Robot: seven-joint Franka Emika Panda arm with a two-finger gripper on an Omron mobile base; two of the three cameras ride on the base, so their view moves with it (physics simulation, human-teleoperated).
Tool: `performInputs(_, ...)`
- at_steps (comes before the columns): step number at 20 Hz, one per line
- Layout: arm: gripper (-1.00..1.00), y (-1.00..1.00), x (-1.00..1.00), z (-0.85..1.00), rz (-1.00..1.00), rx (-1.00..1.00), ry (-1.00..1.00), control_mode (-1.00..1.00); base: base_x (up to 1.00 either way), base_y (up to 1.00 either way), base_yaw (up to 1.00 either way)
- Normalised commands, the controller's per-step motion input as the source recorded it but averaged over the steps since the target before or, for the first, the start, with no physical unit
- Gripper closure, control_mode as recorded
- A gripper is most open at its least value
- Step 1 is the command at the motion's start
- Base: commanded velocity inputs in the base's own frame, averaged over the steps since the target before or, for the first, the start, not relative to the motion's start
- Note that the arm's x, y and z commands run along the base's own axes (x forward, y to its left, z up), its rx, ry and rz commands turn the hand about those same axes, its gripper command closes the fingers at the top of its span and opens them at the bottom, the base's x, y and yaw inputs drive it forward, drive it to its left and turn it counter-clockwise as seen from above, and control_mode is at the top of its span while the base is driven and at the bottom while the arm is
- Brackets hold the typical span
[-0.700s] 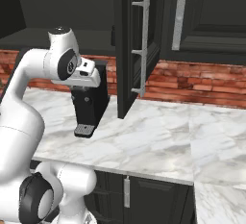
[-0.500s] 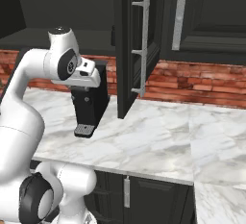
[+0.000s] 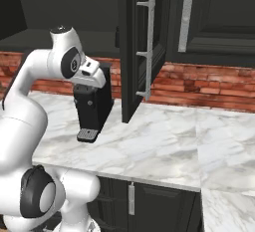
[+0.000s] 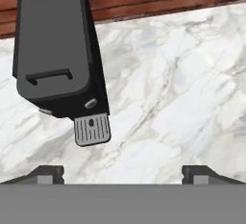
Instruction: Take 2 condiments from the cabinet and move them on the counter near the stove.Make sure the condiments are lined up with each other, next to each other.
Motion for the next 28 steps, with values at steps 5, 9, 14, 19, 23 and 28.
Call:
performInputs(5,-1.0,0.0,0.03,0.55,-0.11,0.0,-0.18,-1.0,0.0,0.0,0.0)
performInputs(9,-1.0,0.0,0.0,0.73,-0.04,0.0,-0.02,-1.0,0.0,0.0,0.0)
performInputs(14,-1.0,0.0,0.0,0.38,0.0,-0.02,-0.1,-1.0,0.0,0.0,0.0)
performInputs(19,-1.0,0.0,0.0,0.17,0.0,-0.06,-0.25,-1.0,0.0,0.0,0.0)
performInputs(23,-1.0,0.0,0.0,0.0,0.0,-0.15,-0.37,-1.0,0.0,0.0,0.0)
performInputs(28,-1.0,0.0,0.0,0.12,-0.03,-0.12,-0.18,-1.0,0.0,0.0,0.0)
